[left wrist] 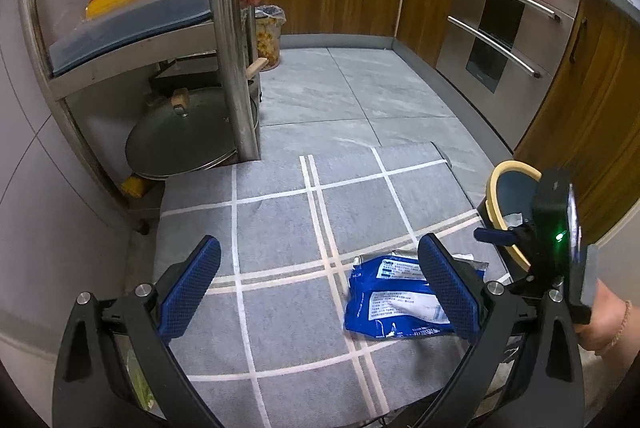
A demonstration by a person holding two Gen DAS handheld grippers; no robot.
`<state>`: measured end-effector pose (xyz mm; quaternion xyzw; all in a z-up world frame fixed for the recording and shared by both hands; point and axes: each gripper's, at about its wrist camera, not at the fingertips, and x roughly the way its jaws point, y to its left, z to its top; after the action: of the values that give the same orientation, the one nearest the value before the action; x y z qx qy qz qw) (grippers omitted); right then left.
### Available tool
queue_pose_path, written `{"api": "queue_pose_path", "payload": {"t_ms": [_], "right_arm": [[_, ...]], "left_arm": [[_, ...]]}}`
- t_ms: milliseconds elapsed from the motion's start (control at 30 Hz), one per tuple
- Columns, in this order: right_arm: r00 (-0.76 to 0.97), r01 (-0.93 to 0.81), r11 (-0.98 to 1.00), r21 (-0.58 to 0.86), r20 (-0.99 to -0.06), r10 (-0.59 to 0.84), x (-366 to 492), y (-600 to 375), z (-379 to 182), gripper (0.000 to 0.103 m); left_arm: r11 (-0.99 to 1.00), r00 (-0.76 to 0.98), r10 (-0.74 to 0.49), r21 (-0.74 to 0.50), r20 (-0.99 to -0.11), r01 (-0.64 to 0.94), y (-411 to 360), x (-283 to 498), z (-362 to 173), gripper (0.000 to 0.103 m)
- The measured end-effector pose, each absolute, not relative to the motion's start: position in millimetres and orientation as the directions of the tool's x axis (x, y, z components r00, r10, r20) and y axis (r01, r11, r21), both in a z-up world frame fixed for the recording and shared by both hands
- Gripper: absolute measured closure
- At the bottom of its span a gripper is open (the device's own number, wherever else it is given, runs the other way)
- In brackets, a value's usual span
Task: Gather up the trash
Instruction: 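Grasp the blue-and-silver snack wrapper with the right tool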
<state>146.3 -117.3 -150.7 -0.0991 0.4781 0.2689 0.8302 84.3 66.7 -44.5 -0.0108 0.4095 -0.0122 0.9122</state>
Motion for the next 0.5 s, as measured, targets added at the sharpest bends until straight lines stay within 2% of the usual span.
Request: {"api": "queue_pose_path", "payload": {"t_ms": [167, 300, 367, 400, 467, 500], "right_arm": [[0.355, -0.578, 0.806, 0.123, -0.852, 0.384, 159, -108, -155, 0.009], [0.310, -0.596, 0.790, 0.142, -0.867, 0.390, 162, -106, -165, 0.014], [0.307, -0.619, 0.778, 0.105, -0.880, 0.363, 160, -102, -168, 0.027], [0.314, -0.628, 0.775, 0.070, -0.888, 0.335, 159, -100, -170, 0.040], [0.300, -0.637, 0.767, 0.078, -0.891, 0.340, 159, -101, -171, 0.048], [0.302, -0.641, 0.764, 0.077, -0.889, 0.343, 158, -101, -170, 0.057]], "left_arm": [[0.999, 0.628, -0.036, -0.051, -0.777, -0.006, 68, 105, -57, 0.006], [0.998, 0.614, -0.052, -0.059, -0.788, 0.009, 61, 116, -63, 0.006], [0.998, 0.605, -0.062, -0.052, -0.794, 0.035, 53, 119, -66, 0.006], [0.997, 0.600, -0.072, -0.052, -0.797, 0.050, 49, 120, -67, 0.006], [0.996, 0.599, -0.083, -0.053, -0.797, 0.066, 43, 121, -67, 0.006], [0.996, 0.599, -0.085, -0.051, -0.796, 0.073, 41, 121, -67, 0.006]]}}
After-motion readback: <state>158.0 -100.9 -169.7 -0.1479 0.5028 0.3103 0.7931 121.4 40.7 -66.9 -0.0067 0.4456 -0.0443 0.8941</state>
